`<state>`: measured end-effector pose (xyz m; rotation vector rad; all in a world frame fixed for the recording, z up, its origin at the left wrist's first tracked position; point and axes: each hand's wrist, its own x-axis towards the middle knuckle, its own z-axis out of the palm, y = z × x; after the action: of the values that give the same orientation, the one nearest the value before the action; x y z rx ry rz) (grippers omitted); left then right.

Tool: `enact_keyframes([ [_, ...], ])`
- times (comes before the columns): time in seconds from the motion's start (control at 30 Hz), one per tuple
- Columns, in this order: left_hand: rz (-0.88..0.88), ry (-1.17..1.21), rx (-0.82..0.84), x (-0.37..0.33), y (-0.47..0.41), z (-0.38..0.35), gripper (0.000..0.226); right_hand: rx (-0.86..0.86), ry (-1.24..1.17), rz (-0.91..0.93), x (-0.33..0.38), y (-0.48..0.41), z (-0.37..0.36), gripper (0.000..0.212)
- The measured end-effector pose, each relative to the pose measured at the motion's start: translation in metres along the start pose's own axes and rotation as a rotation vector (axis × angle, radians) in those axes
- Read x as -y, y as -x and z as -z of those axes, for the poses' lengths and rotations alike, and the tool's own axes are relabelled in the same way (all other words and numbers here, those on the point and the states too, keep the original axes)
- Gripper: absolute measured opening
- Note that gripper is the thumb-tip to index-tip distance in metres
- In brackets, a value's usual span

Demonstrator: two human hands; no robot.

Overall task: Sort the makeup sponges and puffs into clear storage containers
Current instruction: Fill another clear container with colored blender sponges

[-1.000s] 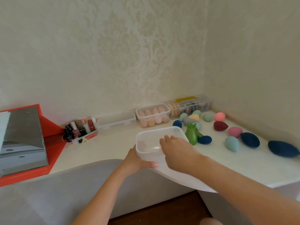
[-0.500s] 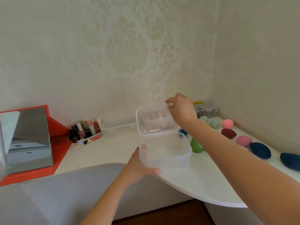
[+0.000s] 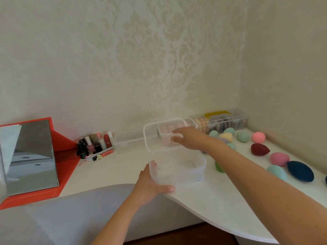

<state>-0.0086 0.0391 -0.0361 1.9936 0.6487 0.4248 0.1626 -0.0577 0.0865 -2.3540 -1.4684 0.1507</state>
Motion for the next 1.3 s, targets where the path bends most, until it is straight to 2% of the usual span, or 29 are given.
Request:
enact_keyframes([
  [0.1, 0.004, -0.028, -0.06, 0.0, -0.006, -0.002, 0.126, -0.338, -0.146, 0.027, -0.009, 0.012, 0.039, 0.029],
  [0.17, -0.002, -0.063, -0.061, -0.001, -0.008, -0.004, 0.13, -0.432, -0.145, -0.066, -0.031, 0.015, 0.061, 0.024],
  [0.2, -0.008, -0.082, -0.056, -0.004, -0.007, -0.004, 0.132, -0.42, -0.108, -0.143, -0.047, 0.017, 0.068, 0.023],
  [0.27, -0.007, -0.108, -0.039, -0.01, -0.007, -0.004, 0.139, -0.29, -0.054, -0.275, -0.08, 0.022, 0.07, 0.019],
  [0.37, -0.017, -0.126, -0.003, -0.019, -0.005, -0.004, 0.141, -0.078, -0.147, -0.344, -0.117, 0.032, 0.053, 0.026],
  [0.4, -0.028, -0.124, 0.017, -0.02, -0.004, -0.003, 0.135, -0.032, -0.139, -0.336, -0.124, 0.035, 0.046, 0.026],
  [0.5, -0.044, 0.001, 0.085, -0.015, -0.004, 0.007, 0.091, 0.032, -0.095, -0.316, -0.135, 0.039, 0.029, 0.029],
  [0.53, -0.025, 0.05, 0.102, -0.014, -0.003, 0.011, 0.086, 0.036, -0.106, -0.319, -0.137, 0.039, 0.026, 0.031],
  [0.63, 0.078, 0.151, 0.032, -0.011, -0.007, 0.019, 0.105, 0.025, -0.101, -0.331, -0.141, 0.038, 0.023, 0.032],
  [0.7, 0.11, 0.264, 0.002, -0.017, -0.008, 0.02, 0.103, 0.023, -0.053, -0.342, -0.146, 0.039, 0.02, 0.031],
  [0.8, 0.142, 0.36, -0.003, -0.021, -0.012, 0.016, 0.086, 0.017, -0.014, -0.369, -0.153, 0.039, 0.017, 0.023],
  [0.87, 0.136, 0.383, -0.015, -0.023, -0.014, 0.013, 0.065, -0.006, 0.007, -0.385, -0.154, 0.04, 0.019, 0.015],
  [0.97, 0.113, 0.422, -0.025, -0.026, -0.017, 0.008, 0.034, -0.123, -0.033, -0.406, -0.146, 0.042, 0.032, 0.021],
  [1.0, 0.115, 0.448, -0.043, -0.026, -0.019, 0.008, 0.032, -0.183, -0.072, -0.392, -0.14, 0.043, 0.038, 0.021],
  [1.07, 0.129, 0.499, -0.054, -0.026, -0.021, 0.007, 0.047, -0.293, -0.169, -0.313, -0.119, 0.044, 0.052, 0.019],
  [1.13, 0.133, 0.548, -0.057, -0.026, -0.025, 0.008, 0.057, -0.325, -0.273, -0.206, -0.09, 0.044, 0.062, 0.017],
  [1.17, 0.134, 0.56, -0.063, -0.027, -0.028, 0.008, 0.046, -0.3, -0.312, -0.158, -0.074, 0.045, 0.064, 0.016],
  [1.23, 0.146, 0.552, -0.126, -0.03, -0.032, 0.007, 0.009, -0.202, -0.352, -0.085, -0.043, 0.046, 0.06, 0.014],
  [1.27, 0.152, 0.537, -0.142, -0.032, -0.033, 0.005, 0.011, -0.15, -0.351, -0.065, -0.029, 0.046, 0.055, 0.015],
  [1.3, 0.143, 0.525, -0.153, -0.032, -0.035, 0.002, 0.029, -0.103, -0.332, -0.053, -0.017, 0.045, 0.047, 0.021],
])
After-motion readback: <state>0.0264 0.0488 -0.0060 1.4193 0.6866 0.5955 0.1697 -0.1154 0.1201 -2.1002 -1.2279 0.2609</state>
